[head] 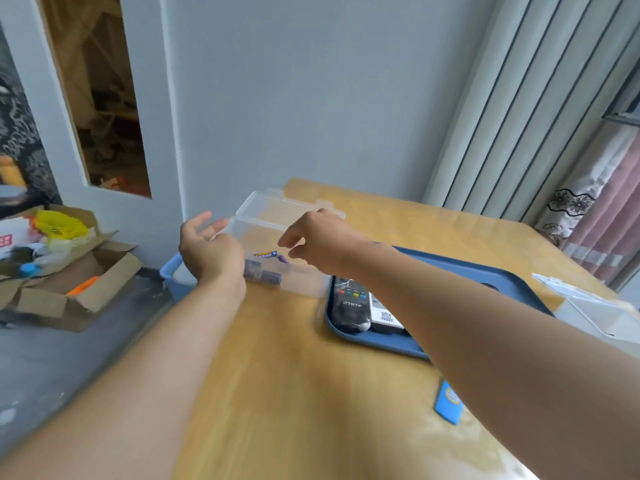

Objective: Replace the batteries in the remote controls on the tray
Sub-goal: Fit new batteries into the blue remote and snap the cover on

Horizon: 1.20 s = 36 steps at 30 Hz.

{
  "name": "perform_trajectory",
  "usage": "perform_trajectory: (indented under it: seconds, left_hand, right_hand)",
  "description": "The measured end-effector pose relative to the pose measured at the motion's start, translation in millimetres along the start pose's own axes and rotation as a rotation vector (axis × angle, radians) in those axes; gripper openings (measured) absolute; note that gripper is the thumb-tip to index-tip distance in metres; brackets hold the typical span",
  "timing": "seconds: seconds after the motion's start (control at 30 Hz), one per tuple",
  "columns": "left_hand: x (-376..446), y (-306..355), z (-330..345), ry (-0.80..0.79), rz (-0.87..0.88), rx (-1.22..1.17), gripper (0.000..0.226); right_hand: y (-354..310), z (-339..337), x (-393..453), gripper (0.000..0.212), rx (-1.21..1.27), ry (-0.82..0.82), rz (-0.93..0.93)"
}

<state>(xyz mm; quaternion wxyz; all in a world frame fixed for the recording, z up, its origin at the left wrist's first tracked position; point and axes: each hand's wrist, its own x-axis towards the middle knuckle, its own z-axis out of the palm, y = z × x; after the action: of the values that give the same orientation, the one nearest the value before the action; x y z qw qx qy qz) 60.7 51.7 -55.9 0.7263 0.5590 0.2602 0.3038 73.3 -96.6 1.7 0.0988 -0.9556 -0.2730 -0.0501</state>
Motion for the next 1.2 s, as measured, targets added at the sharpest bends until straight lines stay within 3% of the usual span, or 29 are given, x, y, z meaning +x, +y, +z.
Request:
perform_trajectory:
  seconds: [0.37, 0.6, 0.73, 0.97, 1.2]
  left_hand:
    - [9, 2, -2, 0.155, -0.01, -0.227, 0.045]
    - [15, 0, -4, 0.121, -0.111, -0.232, 0.043]
    - [14, 0, -4, 0.121, -0.127, -0.255, 0.044]
    - [13, 2, -5, 0.108, -0.125, -0.226, 0.046]
    - [12, 2, -2, 0.076, -0.102, -0.171, 0.045]
  right_hand:
    - [-32, 23, 45, 0.032, -0.399, -0.066, -0.075]
    - [-38, 27, 55, 0.025, -0.331, -0.035, -0.067]
    - [-47, 26, 64, 0.016, -0.128, -0.113, -0.036]
    - [-66, 27, 85, 0.025, -0.281, -0.272, 0.007]
    - [-58, 19, 84, 0.03, -0.386, -0.17, -0.061]
